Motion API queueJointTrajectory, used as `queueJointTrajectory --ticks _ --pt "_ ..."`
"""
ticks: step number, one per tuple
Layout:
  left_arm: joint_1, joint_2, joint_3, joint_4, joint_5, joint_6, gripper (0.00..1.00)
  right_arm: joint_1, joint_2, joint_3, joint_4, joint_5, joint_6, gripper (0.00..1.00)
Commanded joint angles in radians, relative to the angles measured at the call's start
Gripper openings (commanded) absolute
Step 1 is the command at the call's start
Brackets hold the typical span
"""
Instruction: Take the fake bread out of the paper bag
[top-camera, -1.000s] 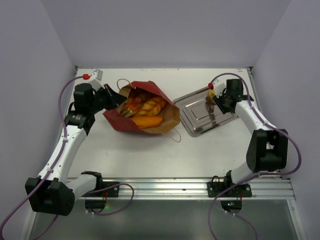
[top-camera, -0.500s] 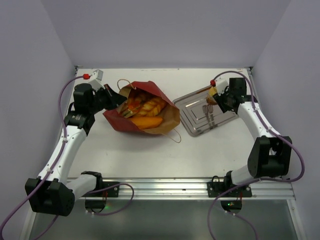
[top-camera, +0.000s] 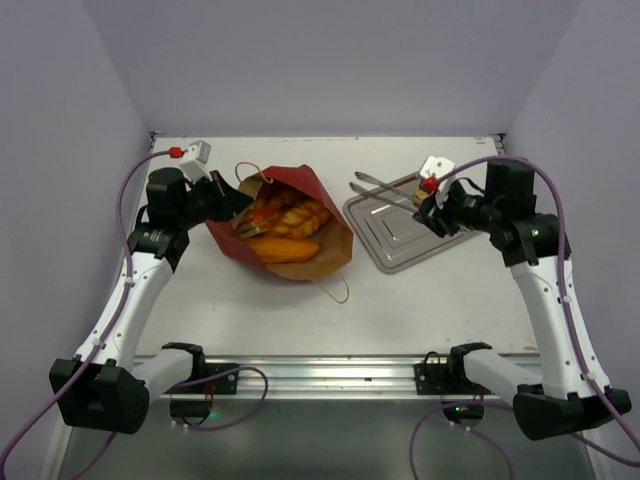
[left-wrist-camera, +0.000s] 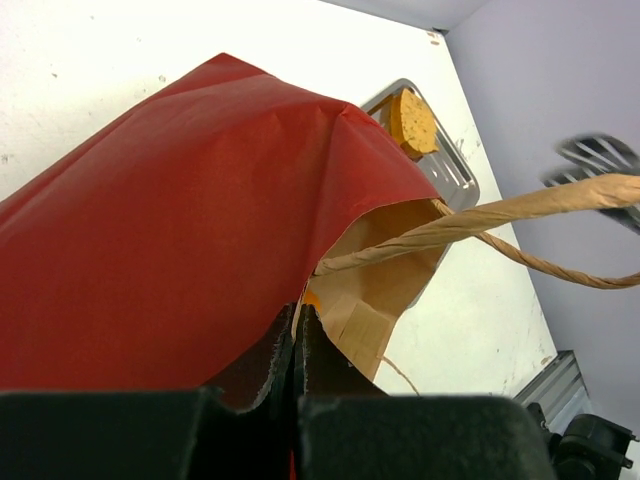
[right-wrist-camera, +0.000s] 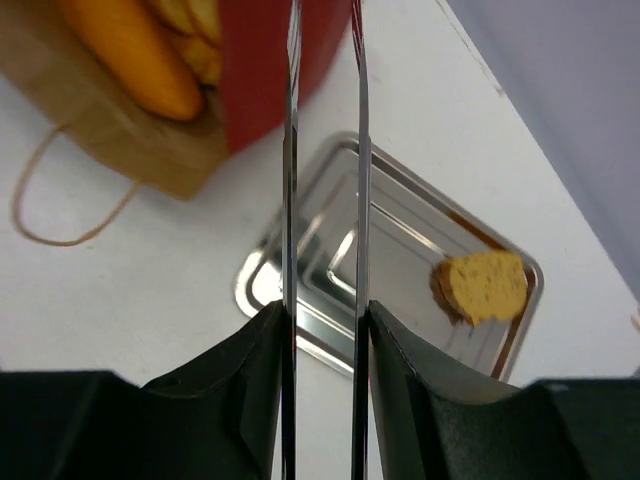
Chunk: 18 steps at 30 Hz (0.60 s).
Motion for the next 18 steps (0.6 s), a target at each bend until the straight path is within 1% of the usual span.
queueJointTrajectory --ticks 1,2,3,5,7,9,10,11,12,13,14,18 --pt "0.01 -0.014 0.009 -0.012 0.012 0.049 0.0 0.137 -0.057 0.054 -0.145 -0.187 -0.092 0.4" --pt "0.01 -0.014 0.01 -0.012 0.015 0.05 0.0 0.181 -0.075 0.051 -0.144 -0.189 -0.092 0.4" --pt "0.01 -0.014 0.01 -0.012 0.017 0.049 0.0 0.277 -0.083 0.047 -0.139 -0.18 -0.093 0.4" --pt "0.01 -0.012 0.012 -0.011 0.02 0.038 0.0 0.39 -0.068 0.053 -0.147 -0.163 -0.1 0.4" --pt "0.01 -0.011 0.015 -0.011 0.032 0.03 0.0 0.442 -0.039 0.08 -0.156 -0.146 -0.11 0.39" --pt "0.009 -0.011 0.015 -0.012 0.041 0.027 0.0 0.534 0.007 0.094 -0.141 -0.1 -0.11 0.39" --pt "0.009 -0.014 0.016 -0.014 0.043 0.023 0.0 0.566 0.023 0.096 -0.129 -0.027 -0.101 0.39" --pt "0.009 -0.015 0.015 -0.015 0.044 0.021 0.0 0.627 0.041 0.097 -0.1 0.012 -0.094 0.39" --pt "0.009 -0.015 0.015 -0.015 0.049 0.02 0.0 0.657 0.07 0.087 -0.072 0.061 -0.077 0.39" --pt "0.009 -0.018 0.015 -0.017 0.052 0.014 0.0 0.68 0.09 0.084 -0.043 0.161 -0.049 0.39" --pt "0.009 -0.018 0.015 -0.017 0.055 0.009 0.0 0.72 0.109 0.076 0.013 0.211 -0.038 0.39" --pt "0.009 -0.024 0.015 -0.017 0.069 -0.006 0.0 0.804 0.199 0.067 0.159 0.469 -0.009 0.39"
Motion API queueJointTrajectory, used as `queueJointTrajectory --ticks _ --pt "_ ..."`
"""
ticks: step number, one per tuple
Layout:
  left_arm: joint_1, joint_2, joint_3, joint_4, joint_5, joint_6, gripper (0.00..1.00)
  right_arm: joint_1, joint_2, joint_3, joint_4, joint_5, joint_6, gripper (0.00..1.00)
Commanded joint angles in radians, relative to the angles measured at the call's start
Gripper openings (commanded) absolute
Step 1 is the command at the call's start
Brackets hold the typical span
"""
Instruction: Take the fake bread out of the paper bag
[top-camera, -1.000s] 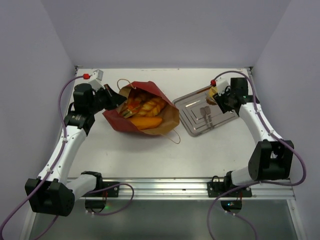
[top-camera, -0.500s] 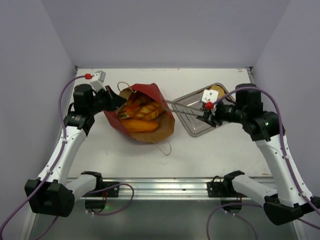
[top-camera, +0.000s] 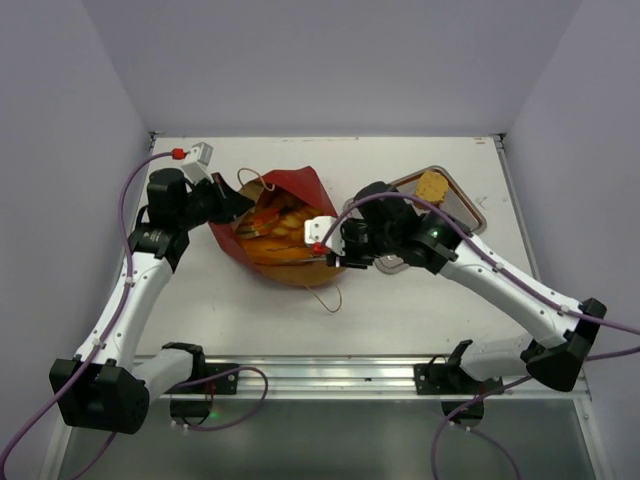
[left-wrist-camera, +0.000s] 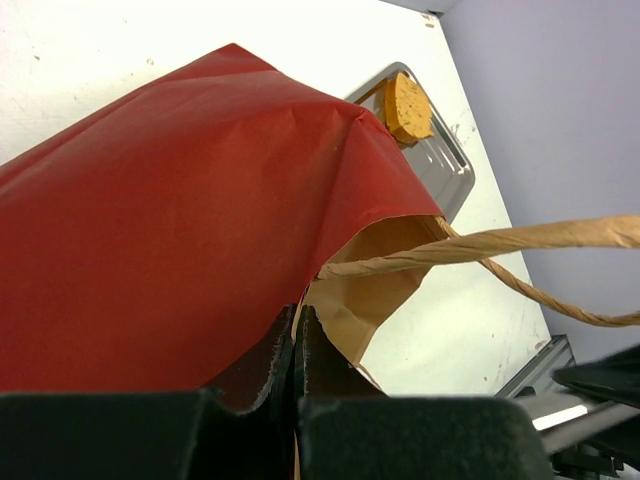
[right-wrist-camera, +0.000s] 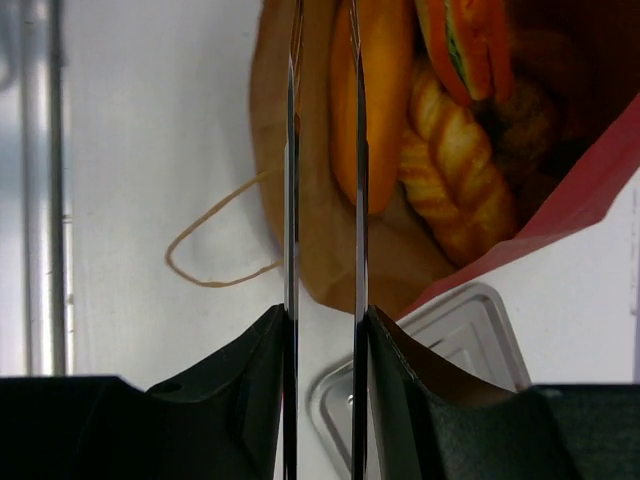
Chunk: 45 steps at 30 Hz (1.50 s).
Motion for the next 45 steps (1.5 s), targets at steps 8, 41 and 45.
queueJointTrajectory --ticks 8,41,45 --pt "0.009 -0.034 0.013 0.012 0.046 -0.049 0.0 0.096 0.139 0.021 0.311 0.442 0.052 0.4" --pt "0.009 -0.044 0.001 0.055 0.089 -0.106 0.0 0.159 0.262 -0.002 0.387 0.557 0.047 0.32" --pt "0.009 -0.052 -0.002 0.056 0.089 -0.111 0.0 0.159 0.256 0.013 0.386 0.563 0.064 0.16"
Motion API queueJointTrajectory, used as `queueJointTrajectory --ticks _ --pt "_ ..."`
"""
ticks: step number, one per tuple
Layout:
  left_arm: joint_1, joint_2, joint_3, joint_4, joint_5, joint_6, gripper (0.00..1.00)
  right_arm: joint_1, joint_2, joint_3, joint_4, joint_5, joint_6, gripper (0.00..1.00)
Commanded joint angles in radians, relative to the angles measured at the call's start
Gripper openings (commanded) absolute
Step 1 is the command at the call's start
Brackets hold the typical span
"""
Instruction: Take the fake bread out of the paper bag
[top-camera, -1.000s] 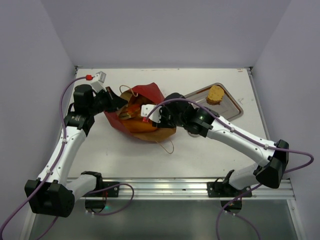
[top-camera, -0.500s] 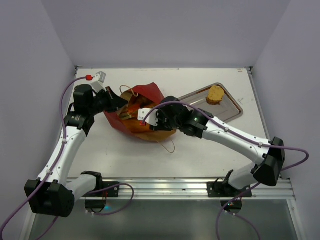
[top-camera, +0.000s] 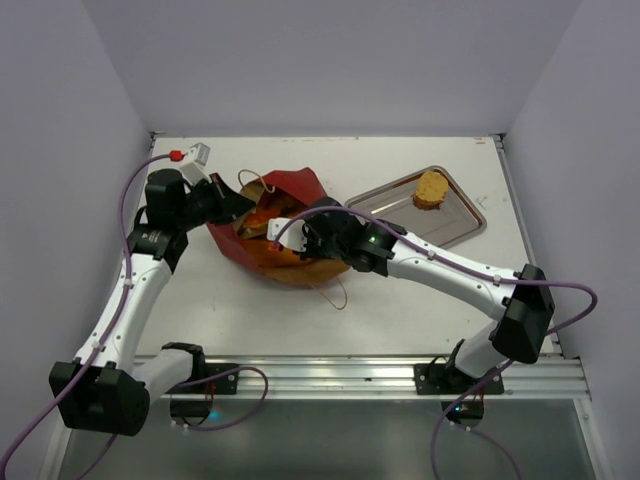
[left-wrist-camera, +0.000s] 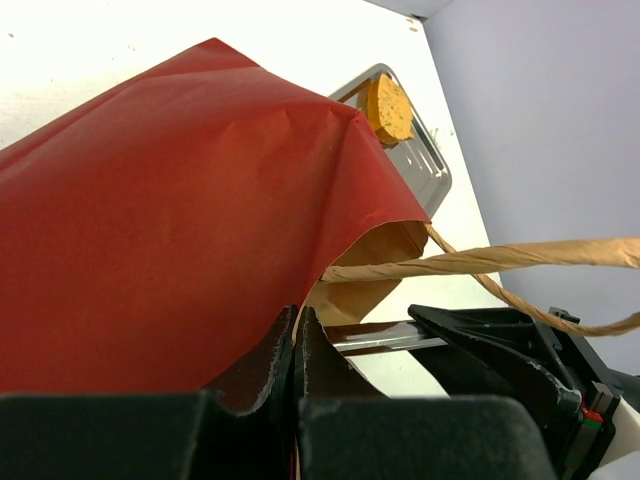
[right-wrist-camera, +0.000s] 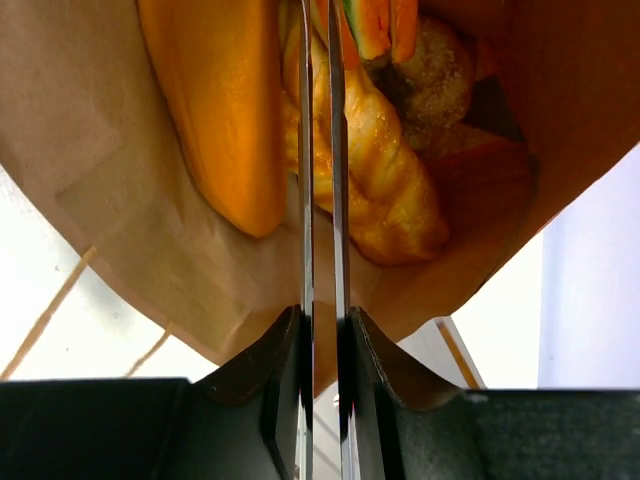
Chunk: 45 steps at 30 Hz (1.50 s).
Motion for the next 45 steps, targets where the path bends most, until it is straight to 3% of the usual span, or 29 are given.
queueJointTrajectory --ticks 1,8,18,26,45 --pt "0.002 -0.042 -0.002 0.064 0.059 -0.041 0.0 0.005 -0.026 0.045 0.061 0.038 0.02 0.16" --pt "0.002 -0.049 0.015 0.034 0.015 -0.025 0.0 -0.035 -0.126 0.019 0.018 -0.083 0.032 0.1" --pt "0.002 -0.045 0.017 0.099 -0.027 -0.113 0.0 -0.142 -0.321 -0.093 -0.059 -0.278 0.011 0.09" --pt "0.002 -0.024 0.035 0.089 -0.087 -0.146 0.0 -0.196 -0.393 -0.07 -0.123 -0.394 0.035 0.08" --pt "0.002 0.03 0.081 0.057 -0.162 -0.162 0.0 -0.287 -0.451 0.081 -0.171 -0.421 0.098 0.06"
